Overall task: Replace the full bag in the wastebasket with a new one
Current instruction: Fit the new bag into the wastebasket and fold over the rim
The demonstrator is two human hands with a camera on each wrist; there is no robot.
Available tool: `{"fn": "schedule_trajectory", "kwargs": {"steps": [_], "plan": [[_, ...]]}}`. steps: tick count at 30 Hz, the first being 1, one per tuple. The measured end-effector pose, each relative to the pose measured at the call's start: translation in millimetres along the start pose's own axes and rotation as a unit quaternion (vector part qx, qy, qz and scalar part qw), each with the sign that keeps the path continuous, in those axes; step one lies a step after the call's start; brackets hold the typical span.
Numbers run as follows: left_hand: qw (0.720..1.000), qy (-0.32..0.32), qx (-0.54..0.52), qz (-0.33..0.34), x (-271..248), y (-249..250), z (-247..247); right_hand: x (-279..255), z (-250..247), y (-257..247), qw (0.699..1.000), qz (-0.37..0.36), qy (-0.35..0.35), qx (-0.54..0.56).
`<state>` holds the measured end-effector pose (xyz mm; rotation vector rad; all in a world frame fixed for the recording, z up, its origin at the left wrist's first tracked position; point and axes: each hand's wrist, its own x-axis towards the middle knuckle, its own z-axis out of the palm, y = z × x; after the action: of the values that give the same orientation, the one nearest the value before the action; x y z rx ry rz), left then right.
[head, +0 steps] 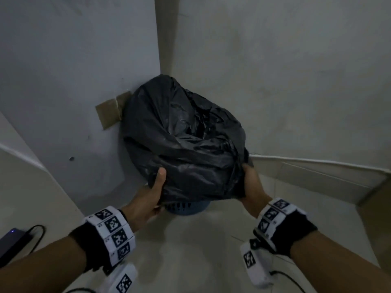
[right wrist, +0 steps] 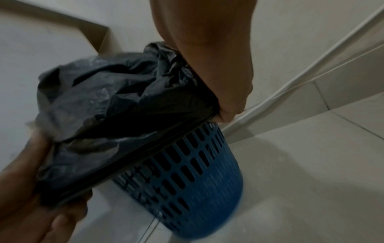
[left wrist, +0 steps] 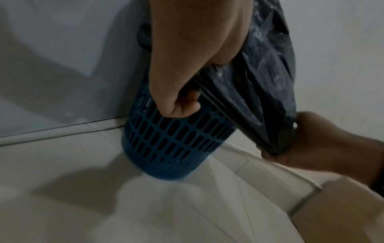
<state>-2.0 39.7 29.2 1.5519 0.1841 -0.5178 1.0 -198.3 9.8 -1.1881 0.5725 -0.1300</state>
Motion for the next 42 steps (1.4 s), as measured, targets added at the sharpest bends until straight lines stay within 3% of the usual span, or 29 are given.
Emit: {"fn": "schedule_trajectory", "kwargs": {"steps": [3,6,9,14,16,19,21,25,30,33,36,38,40,42], "plan": [[0.999,0.03,-0.024,-0.031,6,4,-14,-10,9,6,0.998,0.056,-0.038,0.002],[0.996,0.05,-0.049,-0.062,7,3,-21,-4,-1,-7,0.998,0.034,-0.042,0.038],[0.994,0.048,0.003,-0.098,-3,-5,-17,3,-11,-16,0.998,0.005,-0.031,0.061],[0.994,-0.057,0.052,-0.076,-14,-1,17,5,-3,-8,0.998,-0.058,-0.028,0.028],[0.995,-0.08,0.014,-0.06,-17,12,31,2,5,-6,0.996,-0.087,-0.014,-0.009],[0.991,-0.013,-0.12,-0.063,-11,29,39,-2,12,-5,0.993,-0.115,0.005,-0.031],[0.984,0.028,-0.167,-0.055,-5,37,41,-4,11,-8,0.996,-0.093,0.0,-0.009],[0.982,0.03,-0.184,-0.027,1,35,41,-7,0,-22,0.99,0.004,-0.05,0.131],[0.983,0.042,-0.175,0.03,4,35,12,-13,-6,-36,0.978,0.026,-0.089,0.187],[0.98,0.03,-0.191,0.043,5,40,-1,-18,6,-38,0.985,0.006,-0.112,0.133],[0.975,0.016,-0.215,0.046,3,45,-6,-23,24,-21,0.997,-0.072,-0.039,0.005],[0.974,0.025,-0.22,0.045,2,44,-5,-30,33,-5,0.987,-0.138,-0.008,-0.087],[0.978,0.035,-0.203,0.038,-1,39,0,-33,35,8,0.984,-0.137,-0.013,-0.112],[0.986,0.03,-0.165,0.016,-8,33,10,-27,30,12,0.988,-0.091,-0.021,-0.126]]}}
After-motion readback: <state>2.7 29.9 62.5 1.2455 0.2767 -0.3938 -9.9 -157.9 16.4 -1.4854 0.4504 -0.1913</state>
